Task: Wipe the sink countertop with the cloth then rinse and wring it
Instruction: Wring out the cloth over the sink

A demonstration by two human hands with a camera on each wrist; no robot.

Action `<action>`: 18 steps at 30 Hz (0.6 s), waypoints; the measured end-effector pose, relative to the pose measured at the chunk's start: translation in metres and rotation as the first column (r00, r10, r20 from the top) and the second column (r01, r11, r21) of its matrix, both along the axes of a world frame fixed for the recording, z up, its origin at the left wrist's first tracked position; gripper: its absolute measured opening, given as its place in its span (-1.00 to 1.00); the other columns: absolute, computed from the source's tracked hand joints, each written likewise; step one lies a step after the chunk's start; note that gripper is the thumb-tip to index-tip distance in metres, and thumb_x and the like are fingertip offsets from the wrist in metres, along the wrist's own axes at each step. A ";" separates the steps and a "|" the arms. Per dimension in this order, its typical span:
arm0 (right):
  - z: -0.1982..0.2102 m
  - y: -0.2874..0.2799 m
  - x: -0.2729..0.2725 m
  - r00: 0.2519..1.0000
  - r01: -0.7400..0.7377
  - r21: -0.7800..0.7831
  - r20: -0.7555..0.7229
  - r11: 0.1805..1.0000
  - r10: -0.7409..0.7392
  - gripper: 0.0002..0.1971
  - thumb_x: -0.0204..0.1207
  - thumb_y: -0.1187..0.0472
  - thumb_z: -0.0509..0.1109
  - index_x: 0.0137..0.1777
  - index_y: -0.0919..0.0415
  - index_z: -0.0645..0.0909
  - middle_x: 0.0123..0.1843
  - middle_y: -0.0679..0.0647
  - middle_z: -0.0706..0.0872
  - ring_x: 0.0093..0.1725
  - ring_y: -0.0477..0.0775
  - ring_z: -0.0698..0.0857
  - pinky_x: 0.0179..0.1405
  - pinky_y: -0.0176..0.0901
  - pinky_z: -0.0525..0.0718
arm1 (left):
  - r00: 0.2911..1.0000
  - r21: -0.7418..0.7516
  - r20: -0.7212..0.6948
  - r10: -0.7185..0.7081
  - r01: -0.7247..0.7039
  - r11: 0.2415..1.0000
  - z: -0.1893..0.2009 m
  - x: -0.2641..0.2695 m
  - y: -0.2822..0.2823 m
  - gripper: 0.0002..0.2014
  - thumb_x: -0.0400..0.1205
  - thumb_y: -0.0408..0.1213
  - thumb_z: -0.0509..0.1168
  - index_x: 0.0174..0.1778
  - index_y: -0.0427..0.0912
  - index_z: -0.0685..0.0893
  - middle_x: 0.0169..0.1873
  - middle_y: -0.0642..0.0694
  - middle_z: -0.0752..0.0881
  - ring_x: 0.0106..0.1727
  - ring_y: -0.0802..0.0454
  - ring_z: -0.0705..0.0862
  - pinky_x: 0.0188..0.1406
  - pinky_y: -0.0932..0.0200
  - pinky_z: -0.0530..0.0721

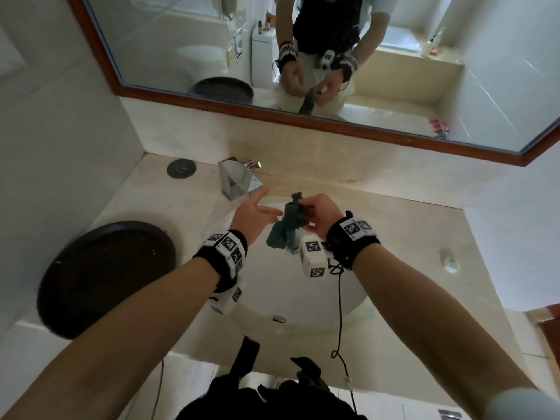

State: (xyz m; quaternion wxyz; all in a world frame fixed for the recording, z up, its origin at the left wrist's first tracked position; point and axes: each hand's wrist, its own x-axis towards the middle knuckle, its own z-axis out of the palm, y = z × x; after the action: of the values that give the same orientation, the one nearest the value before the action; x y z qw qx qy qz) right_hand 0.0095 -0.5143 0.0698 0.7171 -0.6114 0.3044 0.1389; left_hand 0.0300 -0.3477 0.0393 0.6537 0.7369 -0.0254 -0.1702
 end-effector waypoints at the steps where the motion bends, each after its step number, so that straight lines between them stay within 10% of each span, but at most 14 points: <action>1: 0.003 -0.002 0.002 0.999 -0.031 0.001 0.020 1.000 0.031 -0.86 0.56 0.30 0.26 -0.03 0.29 0.65 -0.31 0.08 0.76 -0.16 0.09 0.66 -0.17 -0.08 0.59 | 1.000 0.028 -0.012 -0.005 0.005 1.000 0.001 0.000 -0.004 -0.24 0.49 -0.58 0.37 0.61 -0.13 0.29 0.04 -0.16 0.79 0.13 -0.13 0.74 0.21 0.05 0.65; 3: 0.008 -0.005 0.008 0.993 -0.105 -0.057 0.043 0.993 0.108 -0.70 0.58 0.33 0.26 0.26 0.43 0.59 0.05 0.27 0.73 0.08 0.24 0.68 0.09 0.12 0.68 | 0.998 0.119 -0.037 -0.044 0.049 0.992 0.001 -0.001 -0.013 -0.15 0.44 -0.57 0.43 0.62 -0.09 0.24 0.32 -0.18 0.64 0.38 -0.13 0.58 0.42 -0.10 0.52; 8: 0.015 -0.017 0.016 0.932 -0.299 -0.359 0.088 0.884 0.351 -0.63 0.59 0.31 0.26 0.38 0.36 0.55 0.20 0.26 0.59 0.11 0.13 0.57 0.37 0.20 0.59 | 0.991 0.201 -0.069 -0.119 0.130 0.971 -0.002 -0.006 -0.032 -0.05 0.41 -0.50 0.50 0.65 -0.10 0.14 0.60 -0.18 0.31 0.60 -0.15 0.30 0.41 0.03 0.38; 14: 0.013 -0.018 0.024 0.917 -0.250 -0.406 0.193 0.879 0.350 -0.85 0.63 0.34 0.26 -0.15 0.15 0.57 0.01 0.25 0.65 0.11 0.32 0.67 0.30 0.17 0.63 | 0.990 0.118 -0.082 -0.114 0.124 0.985 -0.005 -0.003 -0.050 0.02 0.36 -0.46 0.57 0.63 -0.12 0.07 0.32 -0.13 0.55 0.23 -0.07 0.60 0.19 0.07 0.62; 18: 0.009 -0.024 0.022 0.946 -0.130 -0.201 0.267 0.971 0.182 -0.81 0.62 0.39 0.25 -0.17 0.18 0.61 -0.15 0.18 0.68 -0.03 0.22 0.66 0.09 0.09 0.65 | 0.994 0.232 -0.047 -0.096 0.105 0.967 -0.012 0.006 -0.060 -0.32 0.37 -0.31 0.57 0.40 -0.15 0.45 0.03 -0.05 0.70 0.04 -0.02 0.68 -0.07 0.20 0.65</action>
State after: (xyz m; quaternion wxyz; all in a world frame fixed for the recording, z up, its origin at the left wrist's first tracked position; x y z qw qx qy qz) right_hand 0.0311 -0.5384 0.0786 0.6814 -0.7098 0.1602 0.0782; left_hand 0.0358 -0.4074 0.0276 0.5531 0.8036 -0.0309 -0.2178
